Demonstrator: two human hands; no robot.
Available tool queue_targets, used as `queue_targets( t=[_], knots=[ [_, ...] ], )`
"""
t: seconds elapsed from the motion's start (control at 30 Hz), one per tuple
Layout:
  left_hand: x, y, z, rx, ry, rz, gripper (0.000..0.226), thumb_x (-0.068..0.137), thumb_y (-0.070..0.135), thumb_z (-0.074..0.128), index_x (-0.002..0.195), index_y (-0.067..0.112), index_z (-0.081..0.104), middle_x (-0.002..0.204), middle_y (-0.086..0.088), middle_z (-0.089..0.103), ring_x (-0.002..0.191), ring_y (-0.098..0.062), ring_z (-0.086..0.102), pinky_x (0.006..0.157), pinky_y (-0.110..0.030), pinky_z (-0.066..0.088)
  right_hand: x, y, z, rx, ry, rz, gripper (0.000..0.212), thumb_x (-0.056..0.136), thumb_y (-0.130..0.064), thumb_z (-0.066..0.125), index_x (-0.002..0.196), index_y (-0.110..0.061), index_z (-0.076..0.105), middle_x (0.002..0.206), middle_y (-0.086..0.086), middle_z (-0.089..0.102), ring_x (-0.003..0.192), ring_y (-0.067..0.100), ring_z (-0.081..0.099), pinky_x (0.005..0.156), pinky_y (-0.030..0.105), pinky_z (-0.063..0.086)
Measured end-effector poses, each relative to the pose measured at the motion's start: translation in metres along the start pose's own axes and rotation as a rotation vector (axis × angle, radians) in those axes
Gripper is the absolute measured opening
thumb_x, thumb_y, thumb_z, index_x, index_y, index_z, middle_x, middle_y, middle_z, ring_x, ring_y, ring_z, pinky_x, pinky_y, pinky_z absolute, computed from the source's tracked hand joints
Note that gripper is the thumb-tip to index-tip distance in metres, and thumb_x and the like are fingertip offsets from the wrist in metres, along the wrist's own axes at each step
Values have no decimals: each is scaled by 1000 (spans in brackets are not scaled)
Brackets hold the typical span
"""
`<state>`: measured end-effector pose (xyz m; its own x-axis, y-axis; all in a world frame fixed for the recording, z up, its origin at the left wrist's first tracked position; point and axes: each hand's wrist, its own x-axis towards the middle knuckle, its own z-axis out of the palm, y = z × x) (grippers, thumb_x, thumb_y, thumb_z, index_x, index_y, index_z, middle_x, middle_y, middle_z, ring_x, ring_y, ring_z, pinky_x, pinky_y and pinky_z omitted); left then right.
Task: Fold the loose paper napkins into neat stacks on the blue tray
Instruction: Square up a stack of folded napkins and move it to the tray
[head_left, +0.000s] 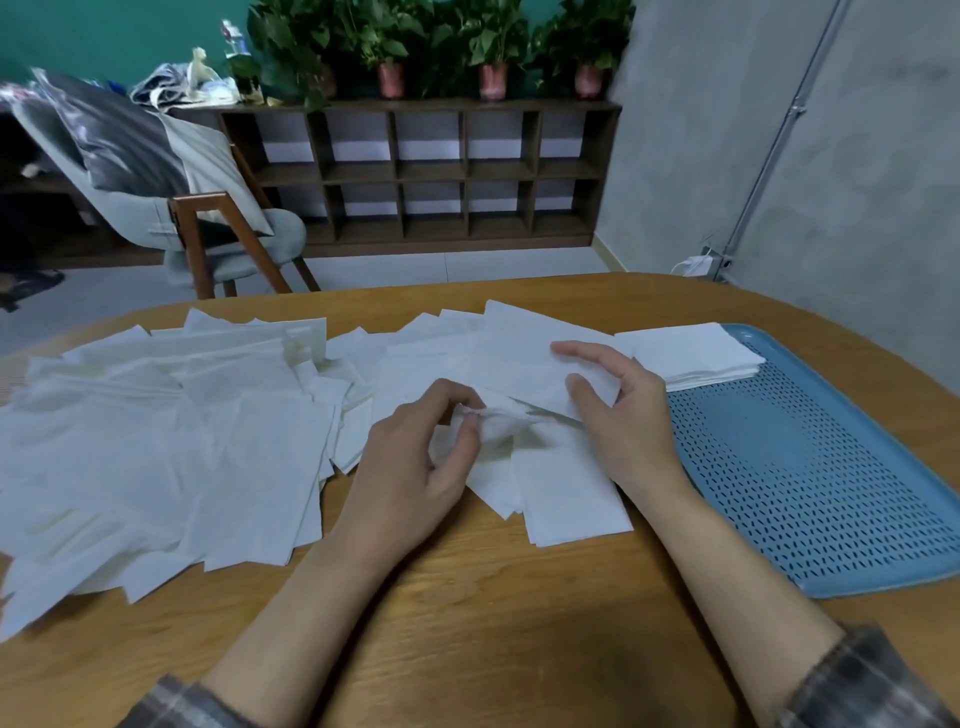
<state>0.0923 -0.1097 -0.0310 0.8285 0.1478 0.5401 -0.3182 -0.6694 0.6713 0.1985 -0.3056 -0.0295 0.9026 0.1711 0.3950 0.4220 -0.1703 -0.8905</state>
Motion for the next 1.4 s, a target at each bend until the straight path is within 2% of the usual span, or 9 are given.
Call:
queue_targets(
  t=[0.2, 0.37, 0.47, 0.53, 0.6, 0.77, 0.97, 1.27, 1.4],
  knots=[
    [8, 10, -3, -97, 77, 31, 12, 102, 16, 69, 112, 23, 73, 102, 17, 72, 99, -9, 71, 83, -18, 52, -7, -10, 2, 23, -252, -70, 24, 93, -43, 72, 111, -29, 80, 116, -17, 77, 119, 6, 66, 101, 22, 48],
    [10, 18, -9, -178, 81, -72, 26, 93, 28, 81, 116, 32, 70, 100, 18, 71, 94, -9, 70, 75, -14, 51, -12, -8, 11, 35, -214, -8, 10, 87, -29, 84, 96, -25, 82, 99, -13, 79, 102, 4, 70, 91, 19, 48],
    [15, 14, -18, -165, -62, -206, 40, 85, 34, 87, 118, 44, 67, 89, 14, 71, 88, -6, 68, 72, -12, 48, -7, -10, 5, 213, -156, 97, 14, 87, -33, 85, 93, -21, 83, 99, -5, 80, 100, 15, 73, 94, 33, 53],
    [19, 8, -25, -218, -95, -279, 41, 86, 31, 86, 119, 45, 67, 83, 5, 71, 84, -9, 68, 72, -25, 54, -5, -10, 2, 364, -175, 195, 10, 87, -29, 83, 92, -20, 83, 101, 2, 80, 99, 22, 73, 95, 42, 53],
    [23, 5, -31, -305, -56, -316, 40, 88, 26, 85, 121, 42, 68, 86, 1, 75, 90, -12, 71, 76, -36, 59, -6, -10, 2, 454, -219, 273, 11, 86, -24, 81, 94, -17, 82, 106, 7, 79, 100, 26, 73, 97, 45, 52],
    [24, 6, -34, -366, -100, -359, 41, 85, 22, 87, 119, 35, 68, 90, 3, 80, 90, -10, 76, 68, -30, 61, -11, -12, 6, 473, -379, 324, 22, 87, -17, 82, 109, -14, 81, 116, 13, 78, 108, 30, 75, 91, 40, 57],
    [24, 0, -32, -305, -165, -346, 44, 84, 23, 89, 119, 41, 70, 91, 6, 80, 95, -9, 75, 86, -41, 62, -12, -6, 7, 430, -475, 421, 38, 85, -24, 77, 120, -8, 75, 122, 15, 76, 115, 35, 72, 103, 51, 54],
    [22, -5, -27, -282, -169, -325, 42, 82, 29, 90, 115, 44, 71, 90, 6, 77, 96, -8, 72, 84, -36, 60, -15, -14, 9, 272, -443, 393, 39, 87, -35, 74, 120, -13, 76, 115, 6, 80, 109, 27, 76, 107, 56, 54],
    [21, -7, -23, -212, -127, -283, 30, 87, 38, 84, 114, 43, 72, 108, 18, 71, 106, 1, 65, 89, -13, 48, -14, -13, 9, 269, -433, 382, 39, 86, -36, 75, 119, -13, 77, 115, 7, 80, 109, 29, 75, 106, 58, 54]
  ],
)
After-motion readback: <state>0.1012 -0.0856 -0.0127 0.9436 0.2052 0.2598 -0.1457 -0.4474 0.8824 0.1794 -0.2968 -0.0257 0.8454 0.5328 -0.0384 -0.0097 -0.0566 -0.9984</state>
